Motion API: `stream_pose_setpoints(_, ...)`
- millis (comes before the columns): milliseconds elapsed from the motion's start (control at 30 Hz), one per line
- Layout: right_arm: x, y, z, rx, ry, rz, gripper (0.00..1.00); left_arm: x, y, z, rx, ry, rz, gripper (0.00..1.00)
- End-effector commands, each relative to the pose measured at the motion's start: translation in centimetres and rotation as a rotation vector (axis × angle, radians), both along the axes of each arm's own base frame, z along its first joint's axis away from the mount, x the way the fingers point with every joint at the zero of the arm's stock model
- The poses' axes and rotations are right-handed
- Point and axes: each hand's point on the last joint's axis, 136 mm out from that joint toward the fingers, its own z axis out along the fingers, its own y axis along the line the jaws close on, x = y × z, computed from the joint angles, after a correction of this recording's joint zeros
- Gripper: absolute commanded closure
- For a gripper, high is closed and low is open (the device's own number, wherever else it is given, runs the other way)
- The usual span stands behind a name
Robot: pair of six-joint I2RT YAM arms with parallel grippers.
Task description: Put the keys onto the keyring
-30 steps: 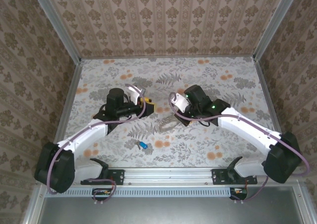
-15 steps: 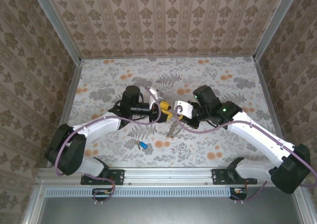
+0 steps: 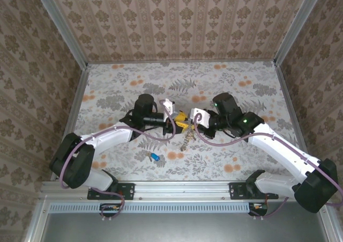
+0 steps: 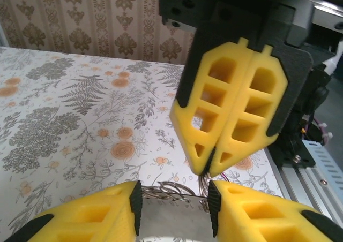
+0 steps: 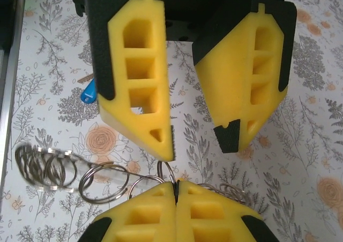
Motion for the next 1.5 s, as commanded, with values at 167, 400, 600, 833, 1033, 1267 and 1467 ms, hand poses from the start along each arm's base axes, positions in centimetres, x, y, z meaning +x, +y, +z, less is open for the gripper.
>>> stream_pose_setpoints(167, 0.3, 0.6, 2.9, 0.109, -0.065, 0.026, 1.0, -2.1, 0.5, -0.1, 0.003, -0.038, -0.089, 0.49)
stream_pose_setpoints(400, 0.0, 0.7, 3.1, 0.137, -0.06, 0.036, 1.0, -1.3, 0.2, -0.9, 0.045, -0.034, -0.03, 0.62)
stream_pose_setpoints(600, 0.0, 0.8, 2.9, 0.145, -0.051, 0.04, 1.0, -0.7, -0.3, 0.2, 0.019, -0.068, 0.002, 0.67)
stream_pose_setpoints(833, -0.1, 1.1, 2.5, 0.158, -0.035, 0.044, 1.0, -0.8, -0.5, 0.9, 0.002, -0.088, 0.005, 0.68)
stream_pose_setpoints(1033, -0.2, 1.1, 2.0, 0.156, -0.02, 0.042, 1.0, -0.6, -0.7, 0.1, 0.013, -0.091, 0.004, 1.0)
stream_pose_setpoints(1267, -0.7, 0.0, 0.2, 0.101, -0.003, 0.028, 1.0, -0.1, -0.5, -1.5, 0.062, -0.13, 0.068, 1.0)
stream_pose_setpoints(1467, -1.6, -1.2, 1.4, 0.083, -0.037, 0.062, 0.81, -1.4, -0.4, -1.5, 0.174, -0.263, 0.041, 1.0)
